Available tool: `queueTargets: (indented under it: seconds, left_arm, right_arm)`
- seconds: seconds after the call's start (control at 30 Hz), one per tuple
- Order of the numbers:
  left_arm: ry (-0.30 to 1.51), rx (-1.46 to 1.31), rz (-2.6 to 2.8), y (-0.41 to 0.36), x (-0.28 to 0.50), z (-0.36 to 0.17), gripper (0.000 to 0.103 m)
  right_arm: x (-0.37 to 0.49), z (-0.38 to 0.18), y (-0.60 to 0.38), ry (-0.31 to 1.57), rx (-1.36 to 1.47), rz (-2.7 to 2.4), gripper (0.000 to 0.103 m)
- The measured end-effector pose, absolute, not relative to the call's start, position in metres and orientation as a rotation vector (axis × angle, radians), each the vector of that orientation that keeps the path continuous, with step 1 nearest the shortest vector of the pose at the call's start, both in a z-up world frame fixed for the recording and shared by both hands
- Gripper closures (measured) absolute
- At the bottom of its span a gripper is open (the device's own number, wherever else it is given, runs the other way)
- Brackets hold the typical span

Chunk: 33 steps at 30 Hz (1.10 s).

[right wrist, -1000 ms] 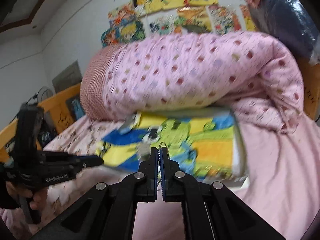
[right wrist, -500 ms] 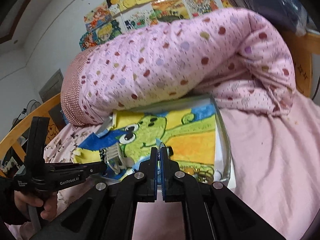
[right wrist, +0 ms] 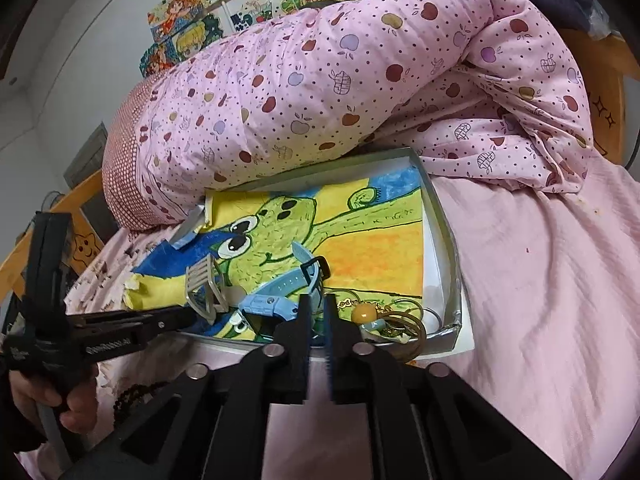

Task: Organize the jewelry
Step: 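Carry the black clip and rings into the tray with both tools, then open both, then withdraw both tools from the tray back over the bead bracelets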

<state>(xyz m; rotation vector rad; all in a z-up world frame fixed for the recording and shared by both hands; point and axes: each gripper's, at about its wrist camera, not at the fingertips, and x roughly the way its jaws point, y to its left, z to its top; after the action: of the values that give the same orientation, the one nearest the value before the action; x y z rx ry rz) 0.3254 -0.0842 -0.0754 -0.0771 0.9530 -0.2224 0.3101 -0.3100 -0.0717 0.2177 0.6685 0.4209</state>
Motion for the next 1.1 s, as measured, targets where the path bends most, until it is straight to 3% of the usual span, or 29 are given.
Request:
queueTargets:
  seconds: [0.07,0.17,0.23,0.37,0.6,0.7,1.1]
  left_arm:
    - [0.959,-0.09,-0.218,-0.082,0.325,-0.075,0.088]
    - [0.939,-0.13,-0.214,-0.075,0.32,-0.068,0.058]
    - [0.914,-0.157,-0.214,-0.07,0.316,-0.062,0.052]
    - [0.886,-0.155,-0.197,-0.064,0.308,-0.051,0.042]
    - [0.799,-0.133,-0.159,-0.051,0.281,-0.026,0.008]
    - [0.769,-0.118,-0.134,-0.046,0.267,-0.016,0.005]
    - [0.687,-0.077,-0.098,-0.025,0.213,0.009,0.003]
  right_arm:
    - [0.309,-0.071,-0.311,0.665,0.218,0.41,0.06]
    - [0.307,-0.067,-0.313,0.648,0.22,0.404,0.057]
    - [0.306,-0.064,-0.312,0.639,0.203,0.398,0.056]
    - [0.299,-0.056,-0.311,0.609,0.2,0.401,0.026]
    - [0.279,-0.036,-0.296,0.522,0.159,0.432,0.008]
    - [0.265,-0.025,-0.289,0.473,0.136,0.439,0.0]
    - [0.2,0.008,-0.273,0.366,0.091,0.42,0.0]
